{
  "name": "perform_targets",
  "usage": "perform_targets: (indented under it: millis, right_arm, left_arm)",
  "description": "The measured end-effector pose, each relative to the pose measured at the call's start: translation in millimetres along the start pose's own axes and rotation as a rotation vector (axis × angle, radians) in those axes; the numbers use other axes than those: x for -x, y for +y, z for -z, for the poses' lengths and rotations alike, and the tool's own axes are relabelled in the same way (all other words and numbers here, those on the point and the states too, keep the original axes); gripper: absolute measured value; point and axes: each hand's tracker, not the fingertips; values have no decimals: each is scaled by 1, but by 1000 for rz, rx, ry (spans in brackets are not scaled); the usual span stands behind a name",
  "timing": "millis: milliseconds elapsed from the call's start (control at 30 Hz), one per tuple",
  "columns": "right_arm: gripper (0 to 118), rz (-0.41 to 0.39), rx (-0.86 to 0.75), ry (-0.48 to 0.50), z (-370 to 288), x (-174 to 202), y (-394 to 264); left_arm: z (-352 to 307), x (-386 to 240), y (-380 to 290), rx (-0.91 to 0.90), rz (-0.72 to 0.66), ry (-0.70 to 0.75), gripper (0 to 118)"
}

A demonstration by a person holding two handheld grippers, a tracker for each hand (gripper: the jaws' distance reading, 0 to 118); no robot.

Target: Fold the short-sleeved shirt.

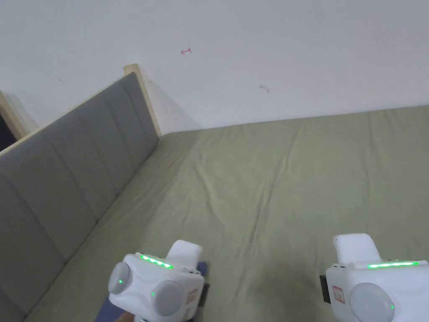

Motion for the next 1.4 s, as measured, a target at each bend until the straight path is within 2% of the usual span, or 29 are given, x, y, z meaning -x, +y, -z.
perform_targets:
  millis: [67,200,367,433,500,567,600,633,667,700,733,833,900,1000,1100,1233,1400]
  right_arm:
    - [1,35,-82,-2,-18,-26,1]
    - [1,41,-256,-106,-62,-83,9]
    - [1,38,-505,-185,-129,-148,15]
    - [1,72,-584,-194,-156,-167,15]
    - [3,117,-651,-212,-177,-180,17]
    - [28,126,-682,-218,-192,-189,18]
    - [34,126,-692,-223,-197,-191,20]
    - [45,124,-701,-231,-202,-194,20]
    - [62,122,-705,-236,-205,-196,20]
    - [76,116,-710,-251,-209,-197,20]
    - [77,108,-718,-252,-211,-199,20]
    - [78,112,-756,-309,-222,-200,16]
    - [79,111,-772,-307,-224,-201,15]
    - [79,68,-803,-332,-227,-200,10]
    - [86,42,-813,-303,-229,-200,6]
    - [86,45,-834,-293,-228,-196,1]
    - [86,9,-855,-292,-231,-189,1]
  left_arm:
    - [-10,-51,10,-105,-79,-5,0]
    - [-42,-128,37,-357,-199,-21,0]
    - [-102,-187,54,-693,-181,123,0]
    - [-122,-198,63,-771,-192,165,0]
    - [-139,-205,71,-822,-179,169,6]
    - [-149,-210,79,-825,-165,182,61]
    - [-155,-212,81,-826,-167,180,84]
    - [-161,-213,82,-841,-173,169,101]
    - [-166,-215,83,-849,-183,163,107]
    - [-169,-216,83,-858,-191,167,109]
    - [-173,-218,83,-861,-194,171,109]
    - [-178,-224,82,-862,-179,191,109]
    - [-181,-229,79,-881,-181,223,109]
    - [-187,-230,73,-908,-183,216,109]
    - [-190,-231,70,-908,-130,212,109]
    - [-195,-231,68,-902,-124,215,109]
    - [-195,-230,66,-902,-130,223,109]
